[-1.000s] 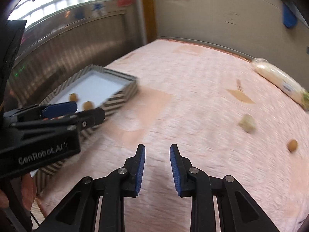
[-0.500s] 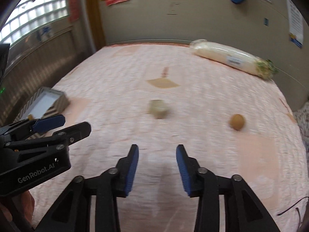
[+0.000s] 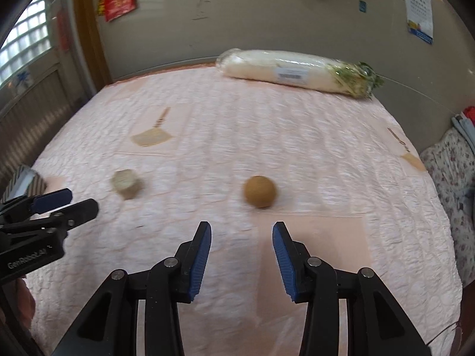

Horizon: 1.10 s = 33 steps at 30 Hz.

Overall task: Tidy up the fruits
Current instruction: 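Move both open tools back to the last items on the quilt, then grasp the beige chunk with the left tool while the right grasps the brown fruit, then carry the beige chunk and brown fruit over the white tray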

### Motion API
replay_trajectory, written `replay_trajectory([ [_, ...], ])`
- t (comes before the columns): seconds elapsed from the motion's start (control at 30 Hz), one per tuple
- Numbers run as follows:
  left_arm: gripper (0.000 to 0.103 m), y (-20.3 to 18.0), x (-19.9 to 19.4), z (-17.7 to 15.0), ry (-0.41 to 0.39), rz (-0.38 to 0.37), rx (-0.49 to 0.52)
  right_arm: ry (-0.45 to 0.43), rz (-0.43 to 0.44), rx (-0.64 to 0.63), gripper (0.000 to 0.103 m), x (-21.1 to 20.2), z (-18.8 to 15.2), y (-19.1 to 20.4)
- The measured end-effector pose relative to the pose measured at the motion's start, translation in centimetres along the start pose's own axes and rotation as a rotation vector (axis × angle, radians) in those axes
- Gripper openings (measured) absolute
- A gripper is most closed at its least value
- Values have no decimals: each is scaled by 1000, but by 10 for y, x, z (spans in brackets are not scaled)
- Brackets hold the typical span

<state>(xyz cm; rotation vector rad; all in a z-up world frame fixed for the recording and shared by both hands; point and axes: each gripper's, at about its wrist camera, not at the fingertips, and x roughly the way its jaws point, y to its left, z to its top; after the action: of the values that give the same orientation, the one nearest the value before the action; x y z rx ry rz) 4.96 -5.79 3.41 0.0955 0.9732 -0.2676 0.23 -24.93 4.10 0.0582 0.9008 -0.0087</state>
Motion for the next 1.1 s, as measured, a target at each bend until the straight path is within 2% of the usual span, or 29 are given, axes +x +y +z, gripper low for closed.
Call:
replay_trajectory([
  [0.17, 61, -9, 8, 7, 1, -15, 19, -2, -15, -5, 47, 9, 9, -12],
  [0.6, 61, -18, 29, 21, 13, -7, 51, -3, -2, -33, 47, 36, 27, -12],
  [0.67, 60, -18, 35, 22, 27, -17, 47, -1, -9, -36, 34, 38, 27, -12],
  [0.73, 60, -16, 37, 21, 21, -25, 39, -7, -12, -40, 28, 38, 27, -12],
  [0.77, 57, -15, 37, 21, 12, -23, 38, -10, -11, -41, 28, 37, 27, -12],
  [0.83, 41, -13, 36, 22, 2, -28, 36, -12, -14, -43, 28, 37, 27, -11],
  [0.9, 31, -10, 34, 22, 1, -49, 24, -14, -5, -39, 28, 35, 27, -11],
  [1.1, 31, -7, 24, 16, -13, -51, 33, -22, 5, -39, 28, 26, 22, -1],
])
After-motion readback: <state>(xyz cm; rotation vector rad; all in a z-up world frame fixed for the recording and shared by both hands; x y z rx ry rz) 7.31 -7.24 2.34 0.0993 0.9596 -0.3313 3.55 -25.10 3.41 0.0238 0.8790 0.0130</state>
